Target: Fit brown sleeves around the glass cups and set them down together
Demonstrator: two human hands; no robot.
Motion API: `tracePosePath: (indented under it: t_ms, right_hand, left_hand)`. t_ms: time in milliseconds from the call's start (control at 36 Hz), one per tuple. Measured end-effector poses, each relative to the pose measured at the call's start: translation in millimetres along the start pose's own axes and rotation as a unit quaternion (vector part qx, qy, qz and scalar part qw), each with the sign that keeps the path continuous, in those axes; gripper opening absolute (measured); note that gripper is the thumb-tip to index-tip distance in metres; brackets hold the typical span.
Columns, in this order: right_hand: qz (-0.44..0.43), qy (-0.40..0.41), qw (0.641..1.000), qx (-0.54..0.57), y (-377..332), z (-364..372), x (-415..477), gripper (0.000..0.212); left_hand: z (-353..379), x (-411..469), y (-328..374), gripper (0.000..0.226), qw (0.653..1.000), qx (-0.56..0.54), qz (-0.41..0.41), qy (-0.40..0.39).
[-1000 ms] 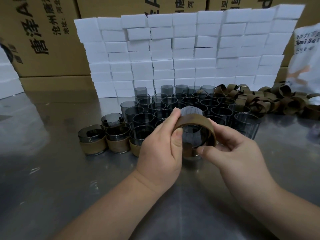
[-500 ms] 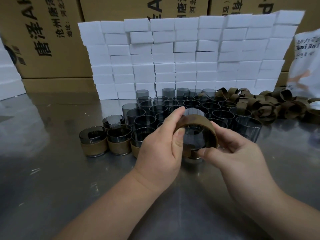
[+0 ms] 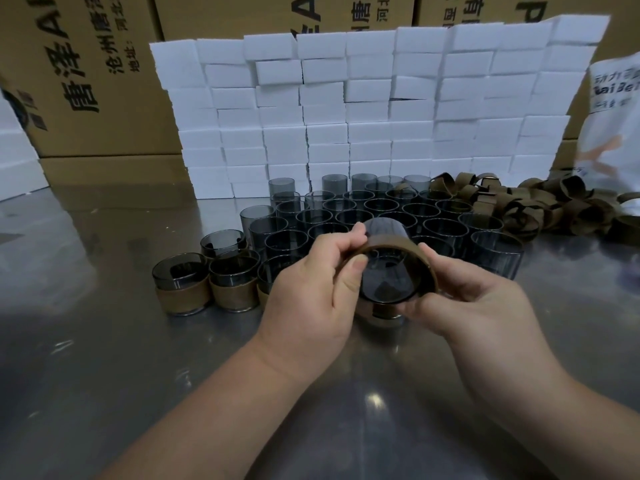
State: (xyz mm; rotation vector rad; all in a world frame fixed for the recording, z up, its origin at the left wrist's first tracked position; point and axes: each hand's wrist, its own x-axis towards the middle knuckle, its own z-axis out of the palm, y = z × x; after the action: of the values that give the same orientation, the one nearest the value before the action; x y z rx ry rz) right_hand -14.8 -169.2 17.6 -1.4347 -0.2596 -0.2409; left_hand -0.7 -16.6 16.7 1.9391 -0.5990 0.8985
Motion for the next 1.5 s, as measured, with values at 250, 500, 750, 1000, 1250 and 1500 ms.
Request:
tracePosePath:
  t_ms: [250, 500, 750, 1000, 1250, 1500]
  right_hand:
    - [-0.002, 0.012, 1.000, 0.015, -5, 4, -1, 0.050]
    - [-0.008, 0.020, 1.000, -0.009, -1, 6, -1, 0.041]
    - [-0.026, -0.003, 0.999, 0.043, -6, 9, -6, 0.043]
    - [-0.018, -0.048, 0.997, 0.055, 0, 7, -6, 0.044]
    - [0.038, -0.065, 0.993, 0.095, 3, 8, -2, 0.108]
    - [0.069, -0.100, 0.989, 0.089, 1, 7, -4, 0.076]
  left_hand:
    - [-3, 1, 0, 0.024, 1.000, -0.014, 0.004, 0.018]
    - [-4, 2, -3, 0.025, 0.999, -0.011, 0.018, 0.031]
    - [-4, 1, -3, 0.087, 0.999, -0.020, -0.013, -0.025]
    - [3, -4, -4, 0.059, 0.959, -0.244, -0.134, -0.061]
    - [8, -7, 3, 0.039, 0.951, -0.293, -0.096, -0.020]
    - [7, -6, 5, 0.054, 0.954, -0.282, -0.098, -0.021]
